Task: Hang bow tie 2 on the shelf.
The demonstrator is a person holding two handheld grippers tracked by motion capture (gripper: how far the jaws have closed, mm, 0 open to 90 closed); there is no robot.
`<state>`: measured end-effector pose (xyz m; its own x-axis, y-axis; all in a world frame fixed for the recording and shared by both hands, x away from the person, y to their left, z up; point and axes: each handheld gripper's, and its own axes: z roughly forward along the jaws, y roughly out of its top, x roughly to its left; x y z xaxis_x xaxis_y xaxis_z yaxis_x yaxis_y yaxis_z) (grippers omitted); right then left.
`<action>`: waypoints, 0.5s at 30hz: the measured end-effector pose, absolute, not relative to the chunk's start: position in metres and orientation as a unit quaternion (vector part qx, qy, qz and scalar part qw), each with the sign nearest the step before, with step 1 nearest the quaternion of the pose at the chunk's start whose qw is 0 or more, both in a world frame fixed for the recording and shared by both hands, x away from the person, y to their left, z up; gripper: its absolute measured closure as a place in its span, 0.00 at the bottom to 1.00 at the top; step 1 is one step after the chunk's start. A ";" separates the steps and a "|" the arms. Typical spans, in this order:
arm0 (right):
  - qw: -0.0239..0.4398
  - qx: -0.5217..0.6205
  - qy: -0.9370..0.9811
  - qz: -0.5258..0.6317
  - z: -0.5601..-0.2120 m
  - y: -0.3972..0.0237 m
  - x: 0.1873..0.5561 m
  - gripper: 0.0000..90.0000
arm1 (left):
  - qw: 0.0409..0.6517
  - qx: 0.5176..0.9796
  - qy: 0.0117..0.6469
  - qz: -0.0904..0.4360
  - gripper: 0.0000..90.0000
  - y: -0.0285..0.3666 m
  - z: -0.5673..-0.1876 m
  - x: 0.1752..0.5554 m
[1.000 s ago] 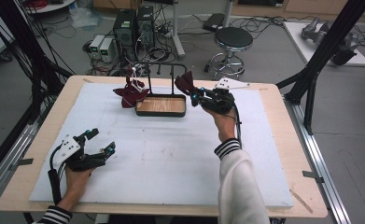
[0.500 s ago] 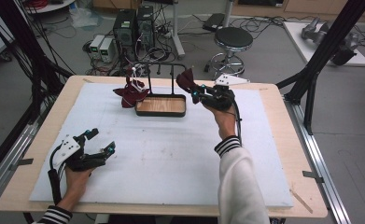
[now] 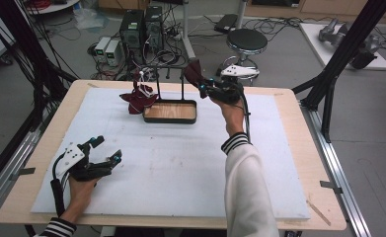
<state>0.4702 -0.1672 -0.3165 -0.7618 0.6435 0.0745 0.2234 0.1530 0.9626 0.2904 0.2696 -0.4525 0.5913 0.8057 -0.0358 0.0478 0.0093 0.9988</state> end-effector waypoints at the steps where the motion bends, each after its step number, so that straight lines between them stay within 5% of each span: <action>1: 0.185 0.296 0.738 0.577 -0.316 -0.166 0.472 0.81 | 0.626 0.635 0.336 0.302 0.14 0.270 -0.453 0.291; 15: 0.192 0.330 0.726 0.572 -0.327 -0.170 0.483 0.80 | 0.627 0.635 0.336 0.302 0.14 0.270 -0.453 0.290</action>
